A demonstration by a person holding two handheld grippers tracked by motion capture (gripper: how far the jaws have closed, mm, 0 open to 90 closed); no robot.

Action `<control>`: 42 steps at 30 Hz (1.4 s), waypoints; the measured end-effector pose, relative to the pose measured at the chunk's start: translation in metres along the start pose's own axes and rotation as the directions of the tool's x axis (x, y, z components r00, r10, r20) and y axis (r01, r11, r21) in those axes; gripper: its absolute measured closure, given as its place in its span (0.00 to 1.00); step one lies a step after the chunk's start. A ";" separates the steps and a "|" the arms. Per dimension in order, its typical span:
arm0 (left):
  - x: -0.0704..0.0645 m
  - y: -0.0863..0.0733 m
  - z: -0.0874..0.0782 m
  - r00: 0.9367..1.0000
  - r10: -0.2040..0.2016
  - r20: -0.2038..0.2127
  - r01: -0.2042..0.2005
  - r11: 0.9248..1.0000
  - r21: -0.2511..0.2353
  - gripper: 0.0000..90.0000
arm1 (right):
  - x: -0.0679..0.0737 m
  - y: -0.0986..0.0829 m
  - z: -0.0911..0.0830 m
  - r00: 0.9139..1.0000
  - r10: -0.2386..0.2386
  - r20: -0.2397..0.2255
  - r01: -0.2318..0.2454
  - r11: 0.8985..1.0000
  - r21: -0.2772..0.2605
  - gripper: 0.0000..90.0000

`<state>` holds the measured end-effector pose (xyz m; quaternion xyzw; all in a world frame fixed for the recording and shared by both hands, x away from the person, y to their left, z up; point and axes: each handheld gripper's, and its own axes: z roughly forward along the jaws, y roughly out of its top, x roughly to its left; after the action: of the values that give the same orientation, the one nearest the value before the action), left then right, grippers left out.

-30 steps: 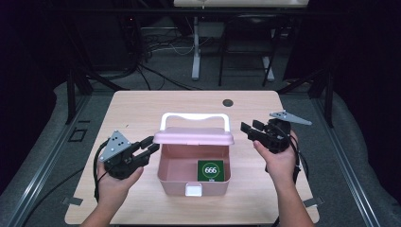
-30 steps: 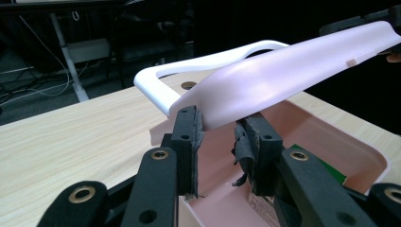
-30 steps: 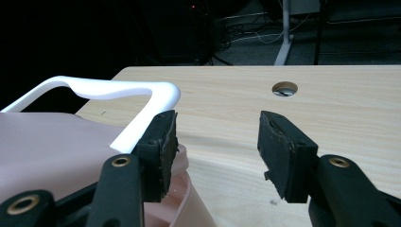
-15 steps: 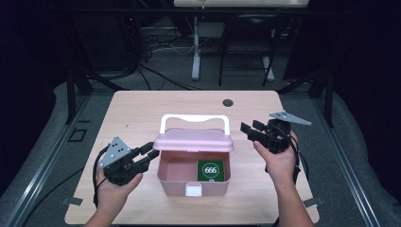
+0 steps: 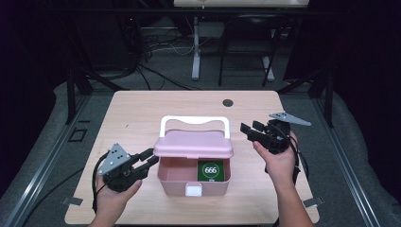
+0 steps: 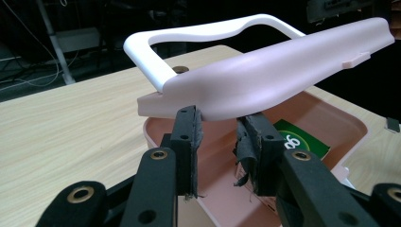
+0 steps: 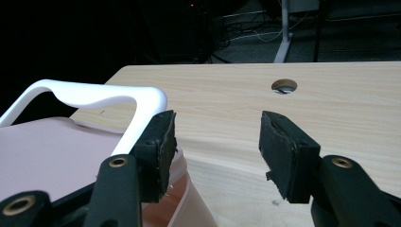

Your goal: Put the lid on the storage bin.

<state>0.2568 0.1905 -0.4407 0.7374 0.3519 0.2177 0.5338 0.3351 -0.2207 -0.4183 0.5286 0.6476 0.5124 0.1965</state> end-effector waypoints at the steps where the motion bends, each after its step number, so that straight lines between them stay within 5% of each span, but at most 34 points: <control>1: 0.000 -0.001 -0.001 1.000 -0.001 0.000 0.001 1.000 0.005 0.76 | 0.000 0.000 0.000 1.000 0.000 0.000 0.000 1.000 0.000 0.51; 42: -0.007 -0.041 -0.009 1.000 -0.004 -0.003 0.005 0.999 0.053 0.75 | -0.002 -0.005 0.004 1.000 0.003 0.007 -0.004 1.000 0.019 0.51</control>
<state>0.2345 0.1987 -0.4755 0.7501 0.3599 0.2082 0.5143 0.3362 -0.2203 -0.4244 0.5333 0.6507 0.5049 0.1929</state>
